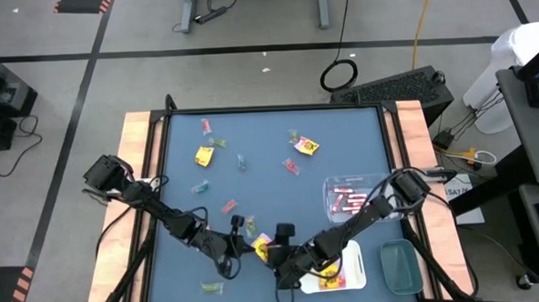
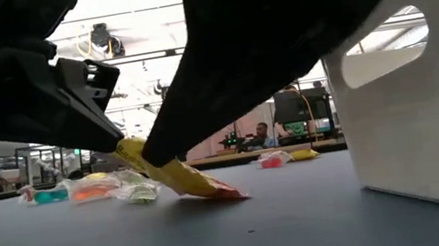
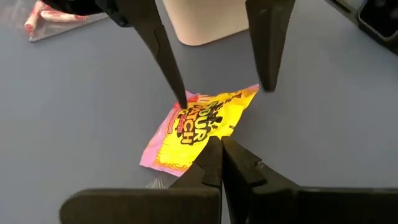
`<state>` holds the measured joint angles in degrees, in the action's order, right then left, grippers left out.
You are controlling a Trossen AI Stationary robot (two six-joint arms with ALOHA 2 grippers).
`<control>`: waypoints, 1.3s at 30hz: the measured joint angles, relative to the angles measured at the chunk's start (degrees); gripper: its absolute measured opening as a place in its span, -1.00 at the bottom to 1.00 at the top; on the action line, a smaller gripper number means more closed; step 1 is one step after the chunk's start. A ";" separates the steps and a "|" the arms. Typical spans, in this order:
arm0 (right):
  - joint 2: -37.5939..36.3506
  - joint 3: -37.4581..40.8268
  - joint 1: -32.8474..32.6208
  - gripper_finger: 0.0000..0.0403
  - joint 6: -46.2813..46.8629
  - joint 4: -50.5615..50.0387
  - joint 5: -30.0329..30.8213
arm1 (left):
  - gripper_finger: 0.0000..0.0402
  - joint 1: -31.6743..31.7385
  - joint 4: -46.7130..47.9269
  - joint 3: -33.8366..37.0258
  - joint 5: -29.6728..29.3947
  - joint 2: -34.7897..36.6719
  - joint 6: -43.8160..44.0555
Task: Sort candy
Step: Put the yellow candy into the white bin
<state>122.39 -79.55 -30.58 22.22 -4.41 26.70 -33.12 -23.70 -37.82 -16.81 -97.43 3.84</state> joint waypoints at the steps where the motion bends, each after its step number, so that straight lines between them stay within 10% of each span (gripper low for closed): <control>1: 0.08 0.00 0.27 0.33 0.04 0.12 0.04 | -0.99 0.13 0.00 0.00 -0.09 0.00 0.40; 9: 0.30 0.00 2.06 0.01 0.85 -0.06 -0.04 | -0.99 0.43 0.04 0.00 -0.26 0.00 2.81; 19: 0.28 0.00 2.48 -0.94 0.68 -0.11 -1.44 | -0.93 0.43 0.05 0.00 -2.19 0.00 4.58; 34: -1.65 -2.08 2.48 -0.97 3.10 -0.46 -4.79 | 0.20 -3.09 -1.89 0.00 -4.44 0.00 2.75; 39: -1.67 -3.26 2.48 -0.96 3.23 -1.07 -6.15 | 0.21 -3.63 -5.06 0.00 -6.07 0.00 -0.96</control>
<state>120.73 -82.81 -28.10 25.44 -5.48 20.55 -36.75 -28.76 -37.82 -22.89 -97.43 2.88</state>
